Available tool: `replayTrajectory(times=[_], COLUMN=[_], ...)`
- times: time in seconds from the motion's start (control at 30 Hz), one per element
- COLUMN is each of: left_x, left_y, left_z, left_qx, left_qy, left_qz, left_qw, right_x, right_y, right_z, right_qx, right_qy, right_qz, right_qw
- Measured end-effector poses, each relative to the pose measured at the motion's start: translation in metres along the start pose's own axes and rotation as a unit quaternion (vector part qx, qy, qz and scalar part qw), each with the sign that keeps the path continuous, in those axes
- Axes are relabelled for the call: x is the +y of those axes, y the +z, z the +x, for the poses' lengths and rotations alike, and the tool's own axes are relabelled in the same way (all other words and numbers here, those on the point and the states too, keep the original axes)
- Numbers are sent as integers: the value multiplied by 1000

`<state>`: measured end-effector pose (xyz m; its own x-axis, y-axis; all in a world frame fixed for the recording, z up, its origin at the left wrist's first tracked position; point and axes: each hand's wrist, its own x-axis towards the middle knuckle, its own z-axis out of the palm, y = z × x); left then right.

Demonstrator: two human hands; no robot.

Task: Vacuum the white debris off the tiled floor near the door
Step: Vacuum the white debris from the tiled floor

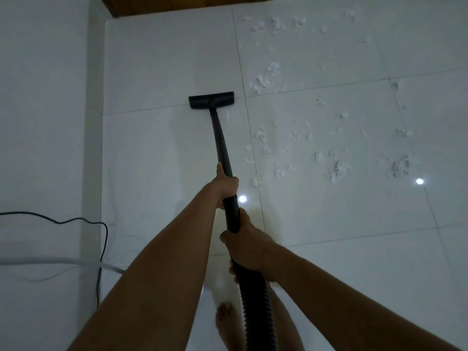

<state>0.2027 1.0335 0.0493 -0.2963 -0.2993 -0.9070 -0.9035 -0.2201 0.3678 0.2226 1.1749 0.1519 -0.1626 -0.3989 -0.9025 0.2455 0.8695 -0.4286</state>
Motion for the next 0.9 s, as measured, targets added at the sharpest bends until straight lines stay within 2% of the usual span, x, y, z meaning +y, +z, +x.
replayTrajectory(times=[0.27, 0.47, 0.67, 0.9], left_x=[-101, -164, -219, -283], left_y=[35, 57, 90, 146], left_z=[-48, -93, -129, -176], left_qx=[-1, -6, 0, -6], left_qy=[11, 8, 6, -2], left_qz=[-2, -3, -4, -28], left_qw=[1000, 1000, 1000, 1000], right_x=[71, 135, 197, 280], right_y=[62, 119, 155, 186], right_z=[-66, -88, -117, -160], right_qx=[31, 20, 36, 68], right_qy=[-14, -32, -34, -44], right_qz=[-1, 2, 52, 55], right_qw=[999, 999, 997, 995])
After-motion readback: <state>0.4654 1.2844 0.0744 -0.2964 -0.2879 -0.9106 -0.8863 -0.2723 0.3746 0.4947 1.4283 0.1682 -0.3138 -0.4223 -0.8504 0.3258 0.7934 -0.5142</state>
